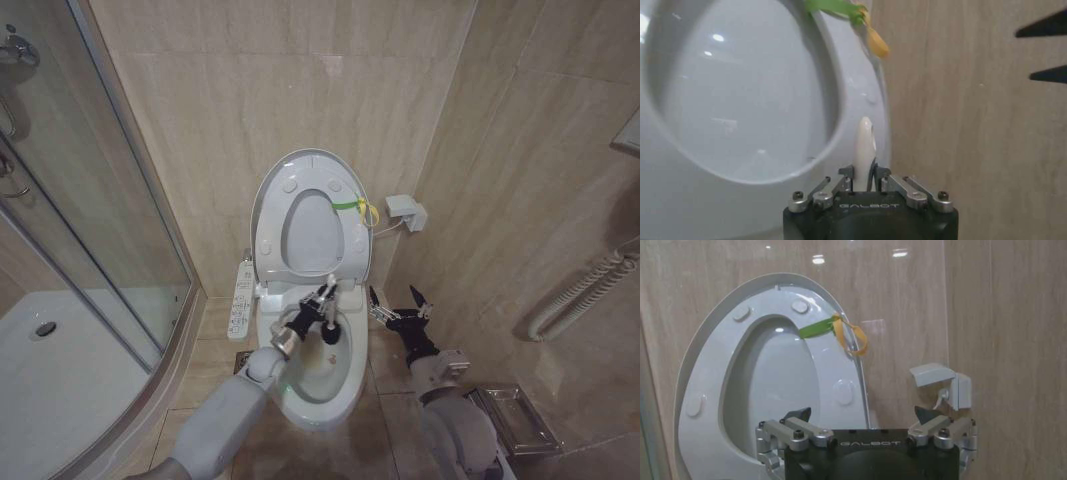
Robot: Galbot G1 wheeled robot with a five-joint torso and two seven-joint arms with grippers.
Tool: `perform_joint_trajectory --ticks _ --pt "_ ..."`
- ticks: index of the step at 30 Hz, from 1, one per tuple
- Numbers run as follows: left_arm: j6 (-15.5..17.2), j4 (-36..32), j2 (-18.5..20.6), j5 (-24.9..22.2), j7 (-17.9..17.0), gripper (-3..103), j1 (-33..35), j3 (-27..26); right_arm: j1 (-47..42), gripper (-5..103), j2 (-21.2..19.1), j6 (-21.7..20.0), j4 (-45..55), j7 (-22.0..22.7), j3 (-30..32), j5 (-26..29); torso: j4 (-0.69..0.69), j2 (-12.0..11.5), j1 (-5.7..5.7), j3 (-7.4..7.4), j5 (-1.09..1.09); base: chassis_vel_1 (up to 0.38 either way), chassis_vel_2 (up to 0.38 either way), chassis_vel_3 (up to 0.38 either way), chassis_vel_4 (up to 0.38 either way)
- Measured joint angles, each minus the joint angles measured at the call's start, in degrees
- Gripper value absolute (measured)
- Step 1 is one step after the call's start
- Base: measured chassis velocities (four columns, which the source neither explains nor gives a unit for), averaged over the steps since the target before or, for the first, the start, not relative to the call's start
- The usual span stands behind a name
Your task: Open the toilet lid, clean the toilet bowl with a toilet brush, close the toilet lid, and flush.
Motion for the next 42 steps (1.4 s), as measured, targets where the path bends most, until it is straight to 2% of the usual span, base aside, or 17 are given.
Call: perform_joint_trajectory --ticks 8,17,21,25,27,32,37,42 --pt "0.0 4.6 -2.1 -4.2 0.9 20 -0.1 3.4 0.0 100 0.0 0.0 0.0 0.0 0.0 0.0 0.01 0.0 0.0 0.0 0.0 0.0 0.0 0.0 0.0" --pt "-0.5 8.3 0.2 -4.5 2.0 20 -0.9 1.7 0.0 100 0.0 0.0 0.0 0.0 0.0 0.0 0.02 0.0 0.0 0.0 -0.01 0.0 0.0 0.0 0.0" --pt "-0.7 8.1 0.9 -2.8 1.9 20 -1.4 0.1 0.0 100 0.0 0.0 0.0 0.0 0.0 0.0 0.02 0.0 0.0 0.0 0.0 0.0 0.0 0.0 0.0" --pt "-0.8 5.0 0.9 -1.8 1.5 20 -1.5 -0.6 0.0 100 0.0 0.0 0.0 0.0 0.0 0.0 0.01 0.0 0.0 0.0 0.0 0.0 0.0 0.0 0.0" --pt "-1.1 2.4 0.2 -1.7 1.0 20 -1.0 -0.3 0.0 100 0.0 0.0 0.0 0.0 0.0 0.0 0.0 0.0 0.0 0.0 0.0 0.0 0.0 0.0 0.0" --pt "-1.5 1.2 -1.4 -1.6 0.8 20 0.0 1.1 0.0 100 0.0 0.0 0.0 0.0 0.0 0.0 0.0 0.0 0.0 0.0 0.0 0.0 0.0 0.0 0.0" --pt "-1.6 5.4 -4.3 -1.0 0.9 20 0.4 0.5 0.0 100 0.0 0.0 0.0 0.0 0.0 0.0 0.0 0.0 0.0 0.0 0.0 0.0 0.0 0.0 0.0" --pt "-1.5 9.3 -3.1 -2.5 1.3 20 -0.3 -0.9 0.0 100 0.0 0.0 0.0 0.0 0.0 0.0 0.01 0.0 0.0 0.0 -0.01 0.0 0.0 0.0 0.0"
